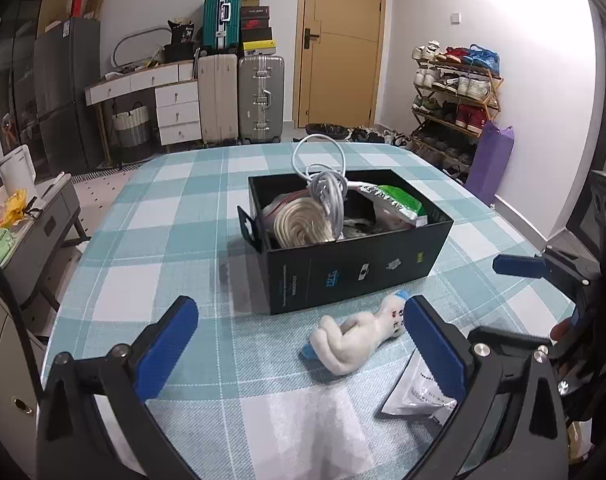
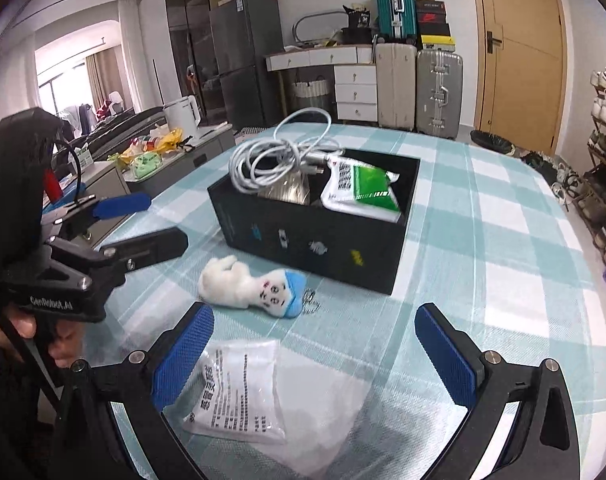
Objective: Organize soft objects
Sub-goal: 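Move the right gripper to the white medicine packet and grasp it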
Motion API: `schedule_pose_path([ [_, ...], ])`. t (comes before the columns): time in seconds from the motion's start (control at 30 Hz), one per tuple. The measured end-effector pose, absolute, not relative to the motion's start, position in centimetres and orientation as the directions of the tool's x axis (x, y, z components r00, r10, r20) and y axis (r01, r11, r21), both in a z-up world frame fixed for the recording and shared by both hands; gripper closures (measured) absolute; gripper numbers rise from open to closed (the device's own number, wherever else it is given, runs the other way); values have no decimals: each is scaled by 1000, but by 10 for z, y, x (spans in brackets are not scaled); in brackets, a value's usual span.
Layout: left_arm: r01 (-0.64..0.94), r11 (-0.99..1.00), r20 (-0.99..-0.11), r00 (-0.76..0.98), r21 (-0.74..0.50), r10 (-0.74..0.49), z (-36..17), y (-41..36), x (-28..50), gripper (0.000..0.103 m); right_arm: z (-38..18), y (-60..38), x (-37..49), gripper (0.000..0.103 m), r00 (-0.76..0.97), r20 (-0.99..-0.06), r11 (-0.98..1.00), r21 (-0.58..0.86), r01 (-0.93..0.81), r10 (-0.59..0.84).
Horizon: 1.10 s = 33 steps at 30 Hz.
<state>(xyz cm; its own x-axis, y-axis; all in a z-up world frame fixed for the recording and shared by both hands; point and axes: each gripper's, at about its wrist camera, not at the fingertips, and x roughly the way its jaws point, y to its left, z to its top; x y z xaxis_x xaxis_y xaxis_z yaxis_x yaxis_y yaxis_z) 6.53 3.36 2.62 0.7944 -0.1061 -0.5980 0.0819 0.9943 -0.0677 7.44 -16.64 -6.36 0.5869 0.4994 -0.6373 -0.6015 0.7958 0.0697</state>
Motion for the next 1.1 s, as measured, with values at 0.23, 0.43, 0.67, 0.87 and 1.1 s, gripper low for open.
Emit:
schedule_pose_path([
  [0.23,74,994,-607,787,-83,-110,24,41,64,0,-76,-157,67,1,530,-687,775,77,-627,497],
  [0.43,72,994,-616,781,-82,-107,20,41,65,0,-86,-144,61,1,495,-720,752,58,-657,487],
  [0.67,50,996,-632,770,-76,-87,14,43,68,0,-103,-133,54,1,445,-763,721,41,-691,469],
  [0.87,52,995,-640,762,-84,-94,10,44,69,0,-108,-128,53,10,440,-777,713,16,-701,450],
  [1.1,73,993,-648,753,-94,-117,7,39,74,0,-113,-128,52,21,439,-790,709,-8,-706,428],
])
